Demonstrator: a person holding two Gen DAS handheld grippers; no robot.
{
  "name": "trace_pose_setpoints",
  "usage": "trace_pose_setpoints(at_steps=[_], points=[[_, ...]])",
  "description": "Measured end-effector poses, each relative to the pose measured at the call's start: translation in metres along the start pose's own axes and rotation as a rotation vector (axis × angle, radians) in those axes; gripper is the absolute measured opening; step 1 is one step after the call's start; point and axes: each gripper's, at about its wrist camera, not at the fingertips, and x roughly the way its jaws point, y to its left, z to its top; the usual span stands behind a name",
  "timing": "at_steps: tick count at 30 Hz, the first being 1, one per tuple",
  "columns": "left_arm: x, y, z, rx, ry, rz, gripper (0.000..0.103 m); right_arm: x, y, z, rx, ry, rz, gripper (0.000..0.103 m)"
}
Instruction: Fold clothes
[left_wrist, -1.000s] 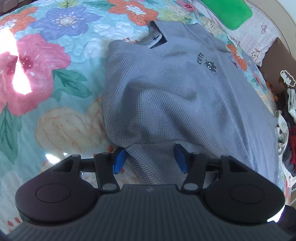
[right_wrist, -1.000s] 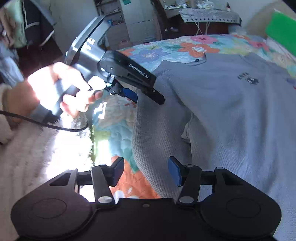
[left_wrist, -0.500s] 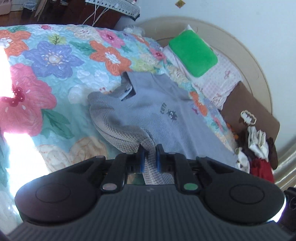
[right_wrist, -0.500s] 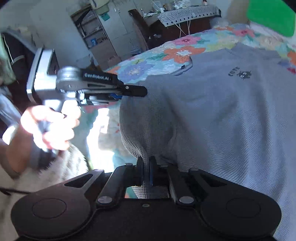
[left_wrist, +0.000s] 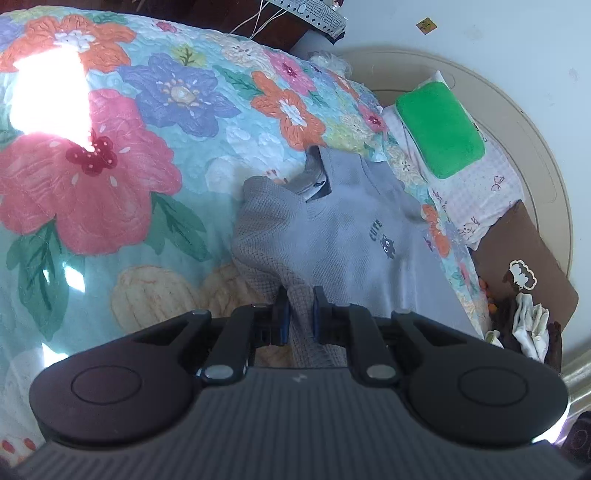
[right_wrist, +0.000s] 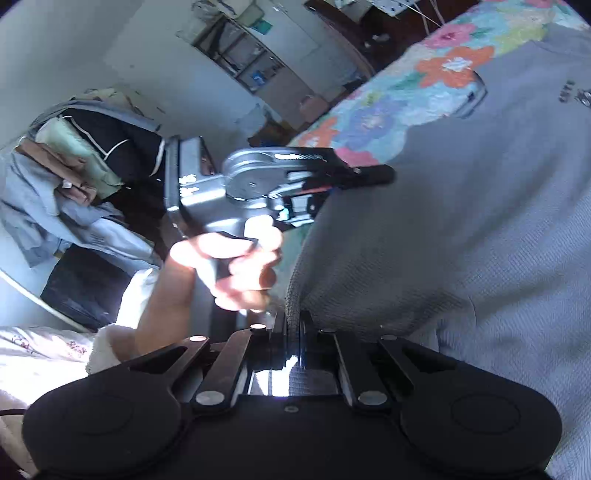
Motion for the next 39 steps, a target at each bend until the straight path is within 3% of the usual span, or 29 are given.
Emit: trace_pose_setpoints(at_steps=[2,4,5,9,12,19,22,24,25,27,30,34,36,38,39], points=[[0.004,0.005,0.001,-0.023,0.02,0.019,0.011,0.002,0.001,0.002,-0.046,0.003,-0.059,0.012],[0.01,0.01,0.001,-0.049,0.049,0.029,0.011,0.0,-0.005,-0.003,-0.072,0.007,-0.151,0.022],[0.011,0.011,0.0,-0.058,0.058,0.034,0.011,-0.008,-0.01,-0.009,-0.077,0.008,-0.198,0.031],[0.015,0.008,-0.003,-0.048,0.081,0.057,0.016,-0.051,-0.03,-0.036,-0.073,-0.011,-0.364,0.041],[0.022,0.001,-0.005,-0.011,0.112,0.07,0.016,-0.089,-0.039,-0.058,-0.056,-0.032,-0.468,0.042],[0.025,-0.031,-0.019,0.167,0.181,0.223,0.016,-0.15,-0.032,-0.127,-0.044,-0.032,-0.746,0.047],[0.022,-0.043,-0.028,0.185,0.246,0.329,0.032,-0.177,-0.037,-0.165,0.031,-0.046,-0.823,0.047],[0.016,-0.052,-0.032,0.189,0.252,0.336,0.034,-0.196,-0.042,-0.188,0.116,-0.07,-0.853,0.047],[0.014,-0.056,-0.034,0.191,0.255,0.339,0.04,-0.204,-0.043,-0.197,0.163,-0.093,-0.849,0.047],[0.009,-0.065,-0.037,0.197,0.262,0.342,0.051,-0.221,-0.046,-0.214,0.261,-0.15,-0.819,0.048],[0.01,-0.073,-0.048,0.247,0.286,0.35,0.057,-0.247,-0.05,-0.24,0.407,-0.235,-0.771,0.054],[0.006,-0.065,-0.069,0.324,0.307,0.408,0.058,-0.26,-0.057,-0.262,0.577,-0.351,-0.731,0.059],[-0.001,-0.05,-0.079,0.311,0.305,0.366,0.056,-0.262,-0.067,-0.271,0.686,-0.446,-0.687,0.067],[-0.008,-0.039,-0.084,0.305,0.268,0.343,0.048,-0.264,-0.078,-0.28,0.785,-0.538,-0.641,0.068],[-0.012,-0.034,-0.086,0.304,0.248,0.336,0.03,-0.262,-0.084,-0.281,0.818,-0.575,-0.623,0.069]])
